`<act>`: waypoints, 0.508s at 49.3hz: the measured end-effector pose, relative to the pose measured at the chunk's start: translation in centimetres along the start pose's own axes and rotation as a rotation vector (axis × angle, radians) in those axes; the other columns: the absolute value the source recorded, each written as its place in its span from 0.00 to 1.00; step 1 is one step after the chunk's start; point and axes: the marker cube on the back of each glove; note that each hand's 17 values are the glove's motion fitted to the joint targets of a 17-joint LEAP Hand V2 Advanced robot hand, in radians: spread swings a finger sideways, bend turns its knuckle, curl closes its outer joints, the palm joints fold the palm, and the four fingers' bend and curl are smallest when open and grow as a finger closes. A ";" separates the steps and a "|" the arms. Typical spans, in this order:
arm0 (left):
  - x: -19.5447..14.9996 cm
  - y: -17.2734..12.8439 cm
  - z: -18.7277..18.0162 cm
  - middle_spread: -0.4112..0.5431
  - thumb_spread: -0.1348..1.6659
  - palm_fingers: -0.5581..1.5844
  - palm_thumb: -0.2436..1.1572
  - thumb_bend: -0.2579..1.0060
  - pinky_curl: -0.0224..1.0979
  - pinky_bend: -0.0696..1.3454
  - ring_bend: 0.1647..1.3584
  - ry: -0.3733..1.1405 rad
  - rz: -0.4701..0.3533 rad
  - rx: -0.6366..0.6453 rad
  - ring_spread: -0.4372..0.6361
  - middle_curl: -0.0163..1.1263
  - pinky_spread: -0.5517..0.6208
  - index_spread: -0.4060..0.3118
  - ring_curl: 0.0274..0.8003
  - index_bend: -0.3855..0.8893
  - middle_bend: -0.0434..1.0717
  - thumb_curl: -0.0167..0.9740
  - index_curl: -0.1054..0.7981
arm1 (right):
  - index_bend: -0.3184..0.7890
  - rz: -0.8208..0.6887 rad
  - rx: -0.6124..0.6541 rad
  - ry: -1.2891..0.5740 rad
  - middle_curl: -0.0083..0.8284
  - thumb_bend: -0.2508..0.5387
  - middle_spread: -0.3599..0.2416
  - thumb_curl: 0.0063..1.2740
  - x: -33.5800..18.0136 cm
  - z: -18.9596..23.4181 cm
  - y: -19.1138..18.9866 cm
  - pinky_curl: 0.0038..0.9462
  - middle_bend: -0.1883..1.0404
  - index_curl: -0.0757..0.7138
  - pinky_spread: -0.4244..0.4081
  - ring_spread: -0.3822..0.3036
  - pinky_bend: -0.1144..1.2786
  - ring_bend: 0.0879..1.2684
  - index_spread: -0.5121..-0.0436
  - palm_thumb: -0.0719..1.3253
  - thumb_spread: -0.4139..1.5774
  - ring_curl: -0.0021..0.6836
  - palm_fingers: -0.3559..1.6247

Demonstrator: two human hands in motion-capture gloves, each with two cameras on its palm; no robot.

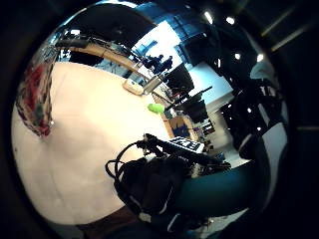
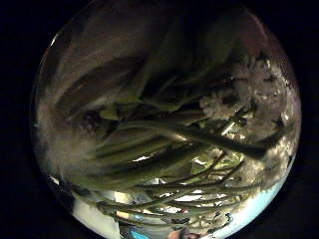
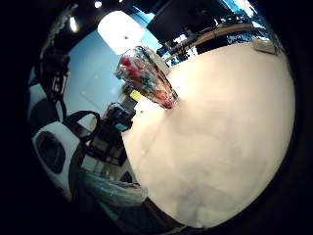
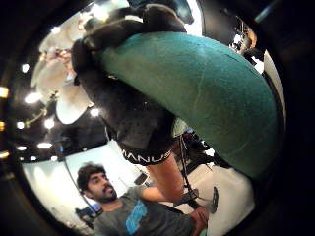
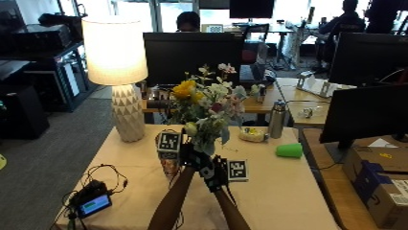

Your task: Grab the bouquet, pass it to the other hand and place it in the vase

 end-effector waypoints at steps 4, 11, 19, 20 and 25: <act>0.2 -0.7 -0.6 0.04 0.32 0.74 0.60 0.22 0.15 0.11 0.18 -0.047 0.109 0.017 0.26 0.48 0.39 0.13 0.34 0.67 0.77 0.54 0.53 | 0.49 0.018 -0.024 0.013 0.74 0.21 0.24 0.33 -0.3 0.2 -0.2 0.47 0.84 0.83 0.13 0.25 0.55 0.73 0.51 0.23 0.82 0.77 0.89; 3.1 -1.3 -2.5 0.06 0.23 0.82 0.66 0.19 0.18 0.19 0.41 -0.099 0.024 0.080 0.14 0.48 0.30 0.11 0.48 0.57 0.69 0.61 0.54 | 0.03 -0.015 -0.064 0.053 0.76 0.23 0.22 0.26 -1.1 -0.7 -0.5 0.49 0.99 0.39 0.12 0.22 0.68 0.87 0.43 0.09 0.83 0.79 0.70; 5.8 -3.6 -5.8 0.07 0.23 0.87 0.76 0.20 0.31 0.40 0.43 -0.119 0.076 0.158 0.10 0.47 0.19 0.10 0.53 0.47 0.59 0.67 0.55 | 0.45 -0.008 -0.008 -0.075 0.61 0.52 0.25 0.39 -2.2 -3.0 -0.1 0.46 0.65 0.52 0.39 0.29 0.57 0.60 0.49 0.55 0.66 0.67 0.59; 6.3 -3.9 -6.3 0.07 0.23 0.87 0.76 0.19 0.32 0.41 0.43 -0.120 0.081 0.167 0.10 0.47 0.19 0.10 0.54 0.47 0.59 0.68 0.55 | 0.45 0.000 0.008 -0.037 0.60 0.51 0.25 0.40 -1.6 -3.6 -0.1 0.45 0.64 0.53 0.41 0.29 0.56 0.59 0.50 0.56 0.65 0.65 0.59; 8.3 -5.8 -9.0 0.08 0.23 0.87 0.77 0.18 0.36 0.47 0.45 -0.140 0.231 0.217 0.09 0.47 0.16 0.11 0.56 0.44 0.56 0.70 0.56 | 0.43 0.068 0.070 0.133 0.57 0.46 0.28 0.40 0.6 -6.4 0.2 0.41 0.59 0.54 0.48 0.30 0.51 0.50 0.49 0.60 0.65 0.59 0.61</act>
